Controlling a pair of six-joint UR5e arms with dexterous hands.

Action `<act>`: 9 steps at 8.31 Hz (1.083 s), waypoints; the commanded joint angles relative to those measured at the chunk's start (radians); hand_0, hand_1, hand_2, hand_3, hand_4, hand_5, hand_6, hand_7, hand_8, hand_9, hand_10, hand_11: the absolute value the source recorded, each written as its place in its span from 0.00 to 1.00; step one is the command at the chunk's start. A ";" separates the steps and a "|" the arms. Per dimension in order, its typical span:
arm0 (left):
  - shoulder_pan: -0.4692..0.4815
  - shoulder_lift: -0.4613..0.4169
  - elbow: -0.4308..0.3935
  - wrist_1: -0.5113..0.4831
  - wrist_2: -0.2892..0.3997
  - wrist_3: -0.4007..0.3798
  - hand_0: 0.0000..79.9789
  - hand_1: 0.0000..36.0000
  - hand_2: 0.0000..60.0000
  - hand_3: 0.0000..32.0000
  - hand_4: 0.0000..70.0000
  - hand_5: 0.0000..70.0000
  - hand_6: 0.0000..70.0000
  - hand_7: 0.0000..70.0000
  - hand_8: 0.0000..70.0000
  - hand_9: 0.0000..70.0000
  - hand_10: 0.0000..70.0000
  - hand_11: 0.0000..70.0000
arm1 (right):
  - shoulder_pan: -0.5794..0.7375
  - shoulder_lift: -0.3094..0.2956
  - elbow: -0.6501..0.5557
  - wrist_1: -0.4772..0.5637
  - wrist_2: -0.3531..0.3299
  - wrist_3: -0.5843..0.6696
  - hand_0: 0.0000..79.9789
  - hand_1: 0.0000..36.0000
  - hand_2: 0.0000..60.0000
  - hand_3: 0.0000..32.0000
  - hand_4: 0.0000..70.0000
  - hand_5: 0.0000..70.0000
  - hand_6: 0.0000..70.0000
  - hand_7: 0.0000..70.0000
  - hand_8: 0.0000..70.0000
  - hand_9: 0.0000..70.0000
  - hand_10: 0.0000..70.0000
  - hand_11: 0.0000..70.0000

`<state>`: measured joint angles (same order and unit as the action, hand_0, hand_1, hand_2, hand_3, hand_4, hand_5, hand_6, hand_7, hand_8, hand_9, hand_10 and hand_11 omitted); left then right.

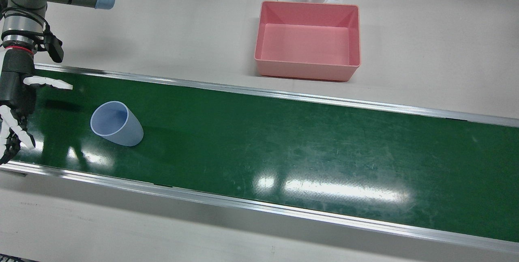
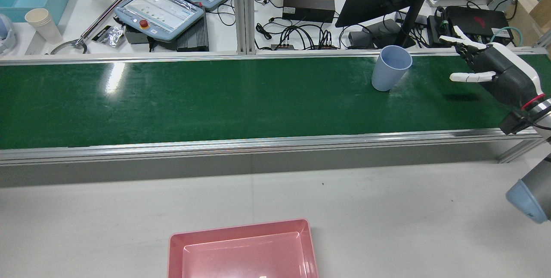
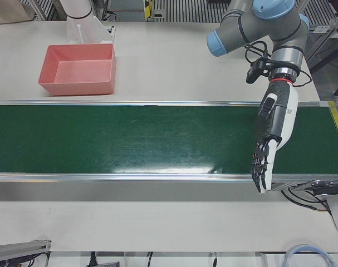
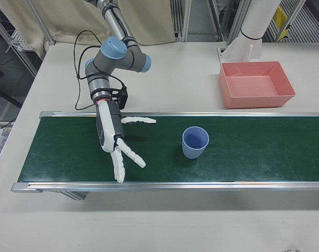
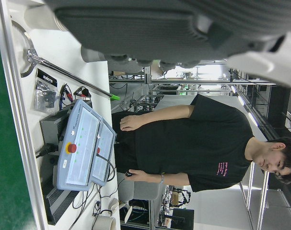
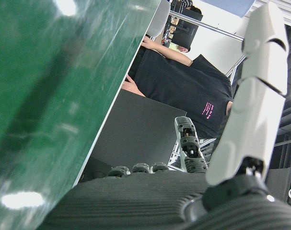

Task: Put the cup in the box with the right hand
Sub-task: 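Move the open right hand toward the approaching light blue cup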

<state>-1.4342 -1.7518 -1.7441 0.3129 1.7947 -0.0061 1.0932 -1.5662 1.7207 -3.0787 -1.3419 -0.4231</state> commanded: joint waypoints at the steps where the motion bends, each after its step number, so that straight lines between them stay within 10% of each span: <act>1: 0.000 0.000 0.000 0.000 0.000 0.000 0.00 0.00 0.00 0.00 0.00 0.00 0.00 0.00 0.00 0.00 0.00 0.00 | -0.012 0.000 -0.001 0.000 0.010 0.000 0.61 0.55 0.20 0.00 0.00 0.08 0.01 0.00 0.00 0.00 0.00 0.00; 7: 0.000 0.000 0.000 0.002 0.000 0.000 0.00 0.00 0.00 0.00 0.00 0.00 0.00 0.00 0.00 0.00 0.00 0.00 | -0.022 0.000 -0.021 0.002 0.020 0.001 0.67 0.71 0.27 0.00 0.00 0.10 0.04 0.08 0.02 0.01 0.00 0.00; 8: 0.000 0.000 0.000 0.002 0.000 -0.002 0.00 0.00 0.00 0.00 0.00 0.00 0.00 0.00 0.00 0.00 0.00 0.00 | -0.022 0.000 -0.023 0.002 0.026 0.003 0.65 0.79 0.56 0.00 0.00 0.11 0.10 0.32 0.10 0.16 0.00 0.01; 9: 0.000 0.000 0.000 0.000 0.000 0.000 0.00 0.00 0.00 0.00 0.00 0.00 0.00 0.00 0.00 0.00 0.00 0.00 | -0.022 0.000 -0.020 0.002 0.062 0.006 0.59 0.86 1.00 0.00 0.29 0.13 0.25 0.96 0.40 0.68 0.16 0.26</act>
<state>-1.4343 -1.7518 -1.7441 0.3140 1.7948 -0.0067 1.0709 -1.5662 1.6996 -3.0773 -1.3207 -0.4213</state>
